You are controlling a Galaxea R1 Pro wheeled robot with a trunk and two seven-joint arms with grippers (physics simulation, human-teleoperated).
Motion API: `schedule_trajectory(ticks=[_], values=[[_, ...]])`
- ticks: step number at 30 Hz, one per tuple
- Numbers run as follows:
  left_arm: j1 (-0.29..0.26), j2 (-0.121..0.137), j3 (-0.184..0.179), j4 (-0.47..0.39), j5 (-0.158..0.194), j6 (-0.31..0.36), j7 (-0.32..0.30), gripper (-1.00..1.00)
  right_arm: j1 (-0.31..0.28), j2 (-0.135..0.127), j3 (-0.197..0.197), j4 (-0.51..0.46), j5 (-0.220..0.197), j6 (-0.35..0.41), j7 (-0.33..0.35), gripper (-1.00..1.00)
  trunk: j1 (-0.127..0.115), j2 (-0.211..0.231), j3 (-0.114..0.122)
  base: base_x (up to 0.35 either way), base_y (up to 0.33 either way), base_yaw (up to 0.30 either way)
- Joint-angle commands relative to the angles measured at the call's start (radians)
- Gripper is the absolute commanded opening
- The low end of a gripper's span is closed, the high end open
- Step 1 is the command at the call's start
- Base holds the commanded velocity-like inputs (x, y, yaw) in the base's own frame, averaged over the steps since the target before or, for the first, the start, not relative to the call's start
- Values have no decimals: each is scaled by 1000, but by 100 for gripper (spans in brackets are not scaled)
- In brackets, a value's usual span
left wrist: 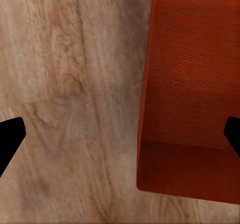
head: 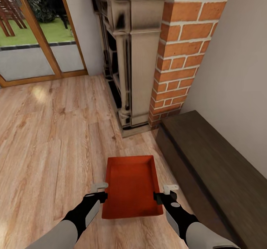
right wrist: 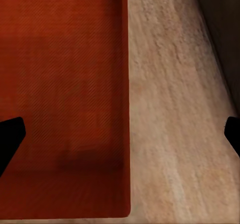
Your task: Move the two storage containers from the living room to the garage. In the garage, place one container on the floor and stack the other container on top of it (either order is fine).
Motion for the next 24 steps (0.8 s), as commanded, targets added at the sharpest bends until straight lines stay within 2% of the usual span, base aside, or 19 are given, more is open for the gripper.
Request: schedule_trajectory(ticks=[1, 18, 24], values=[[0, 1, -8, -3, 10, 4, 9, 100, -1, 0, 2, 1, 6, -2, -6, 100, 4, -8, -4, 0, 0, 0], [0, -3, -10, -5, 12, 4, 9, 100, -1, 1, 3, 1, 8, 0, -3, 100, 4, -8, -4, 0, 0, 0], [0, -24, -10, -2, 12, 4, 9, 100, -1, 1, 3, 2, 8, 0, -3, 100, 4, -8, -4, 0, 0, 0]])
